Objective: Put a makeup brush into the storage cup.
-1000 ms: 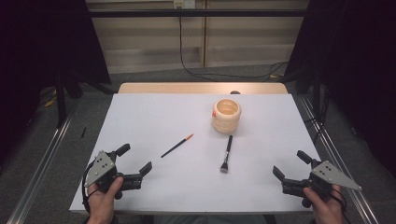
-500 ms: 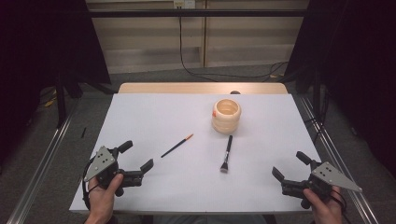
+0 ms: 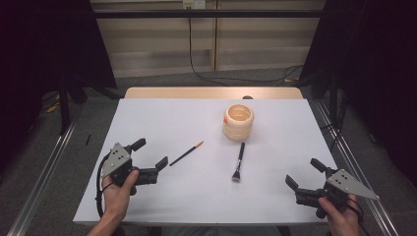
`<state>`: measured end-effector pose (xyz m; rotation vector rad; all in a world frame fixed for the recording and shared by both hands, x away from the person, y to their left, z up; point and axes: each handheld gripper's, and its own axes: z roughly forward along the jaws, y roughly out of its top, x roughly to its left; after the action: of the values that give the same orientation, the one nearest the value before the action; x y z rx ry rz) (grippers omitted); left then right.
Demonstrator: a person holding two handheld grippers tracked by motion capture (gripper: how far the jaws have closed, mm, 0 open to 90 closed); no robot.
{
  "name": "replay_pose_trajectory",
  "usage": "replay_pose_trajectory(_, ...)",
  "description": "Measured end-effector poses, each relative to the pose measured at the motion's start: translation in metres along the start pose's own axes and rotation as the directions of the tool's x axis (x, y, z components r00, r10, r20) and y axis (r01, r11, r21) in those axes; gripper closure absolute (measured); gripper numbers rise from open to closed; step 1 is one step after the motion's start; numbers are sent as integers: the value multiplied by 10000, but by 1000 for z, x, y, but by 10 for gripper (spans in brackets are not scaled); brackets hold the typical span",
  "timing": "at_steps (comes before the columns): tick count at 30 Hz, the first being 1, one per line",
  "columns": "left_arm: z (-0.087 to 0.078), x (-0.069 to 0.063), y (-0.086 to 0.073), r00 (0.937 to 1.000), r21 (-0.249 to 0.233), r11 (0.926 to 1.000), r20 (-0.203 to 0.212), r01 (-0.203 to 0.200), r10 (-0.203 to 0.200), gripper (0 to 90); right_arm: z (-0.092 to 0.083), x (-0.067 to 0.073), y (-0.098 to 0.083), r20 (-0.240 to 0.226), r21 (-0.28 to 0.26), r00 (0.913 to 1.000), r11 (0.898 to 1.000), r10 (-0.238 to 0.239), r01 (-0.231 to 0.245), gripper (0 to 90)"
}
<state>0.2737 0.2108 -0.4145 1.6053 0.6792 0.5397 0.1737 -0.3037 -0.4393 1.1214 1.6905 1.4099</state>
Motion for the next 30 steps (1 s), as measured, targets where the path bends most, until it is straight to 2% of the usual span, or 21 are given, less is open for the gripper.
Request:
replay_pose_trajectory(3, 3, -2, 4, 9999, 41, 9999, 44, -121, 121, 27, 1, 0, 0, -17, -6, 10000, 10000, 80, -80, 0)
replay_pose_trajectory(8, 15, -2, 8, 9997, 459, 9988, 162, -173, 166, 38, 3, 1, 1, -124, 52, 9999, 10000, 16, -15, 0)
replay_pose_trajectory(13, 28, 0, 14, 9996, 399, 9991, 243, -154, 144, 37, 4, 5, 2, -331, 16, 9994, 10000, -25, 26, 0)
replay_pose_trajectory(17, 35, 1, 21, 9992, 348, 9991, 318, -258, 247, 26, 2, 6, 3, -294, -34, 9996, 10000, -23, 22, 0)
replay_pose_trajectory(19, 39, 0, 23, 9994, 333, 9991, 228, -278, 270, 8, 1, 5, 2, -240, -20, 9997, 10000, -1, 1, 0)
replay_pose_trajectory(21, 45, -1, 25, 9987, 539, 9983, 456, -238, 214, 10, 1, 4, 2, -158, -17, 9999, 10000, 57, -57, 0)
replay_pose_trajectory(26, 61, 0, 31, 9983, 244, 9993, 516, -292, 279, 11, 1, 3, 3, -65, -17, 10000, 10000, 70, -70, 0)
replay_pose_trajectory(30, 72, 3, 37, 9970, 175, 9984, 566, -543, 533, 12, 1, 3, 3, -85, -11, 9999, 10000, 55, -55, 0)
